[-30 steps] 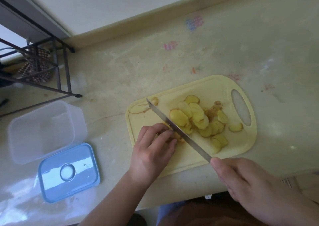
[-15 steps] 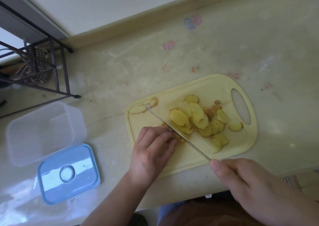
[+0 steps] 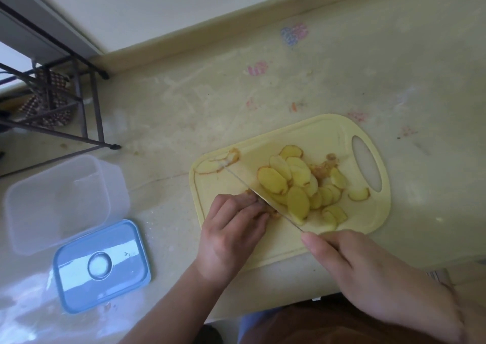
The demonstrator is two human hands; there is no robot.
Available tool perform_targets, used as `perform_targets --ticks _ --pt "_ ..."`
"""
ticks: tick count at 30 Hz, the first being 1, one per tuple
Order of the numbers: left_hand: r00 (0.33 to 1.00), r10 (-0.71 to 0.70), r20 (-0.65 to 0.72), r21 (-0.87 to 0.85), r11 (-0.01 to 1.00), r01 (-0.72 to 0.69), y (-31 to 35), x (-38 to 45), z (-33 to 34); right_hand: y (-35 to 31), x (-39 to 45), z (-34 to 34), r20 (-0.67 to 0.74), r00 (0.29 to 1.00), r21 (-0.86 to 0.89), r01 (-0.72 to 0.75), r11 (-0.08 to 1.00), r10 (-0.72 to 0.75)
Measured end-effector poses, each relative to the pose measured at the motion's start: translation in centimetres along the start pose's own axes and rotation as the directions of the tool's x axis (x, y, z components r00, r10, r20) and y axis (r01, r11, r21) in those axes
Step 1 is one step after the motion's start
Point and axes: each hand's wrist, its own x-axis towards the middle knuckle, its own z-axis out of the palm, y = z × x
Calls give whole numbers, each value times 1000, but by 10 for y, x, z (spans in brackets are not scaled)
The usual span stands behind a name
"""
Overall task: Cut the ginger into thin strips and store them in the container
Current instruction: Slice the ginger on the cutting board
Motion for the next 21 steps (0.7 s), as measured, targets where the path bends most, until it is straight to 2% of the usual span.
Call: perform_targets --ticks 3,7,9,12,17,21 --pt "1000 8 -1 -6 1000 -8 -2 1 0 -2 2 3 3 1000 9 7 1000 -7" --pt "1000 1 9 0 1000 -1 -1 0 1 4 -21 -4 -42 981 54 -187 981 190" --pt "1000 9 -3 -16 1000 -9 -1 -1 2 3 -11 -1 23 986 18 -167 986 166" --pt "1000 28 -2 -31 999 -28 -1 1 2 -1 4 7 1 997 25 -75 997 75" --pt "1000 14 1 -59 998 -14 -1 1 1 20 -18 5 -18 988 96 -154 983 156" --pt "1000 4 12 -70 998 -4 1 -1 1 17 -25 -1 -37 993 93 -108 990 112"
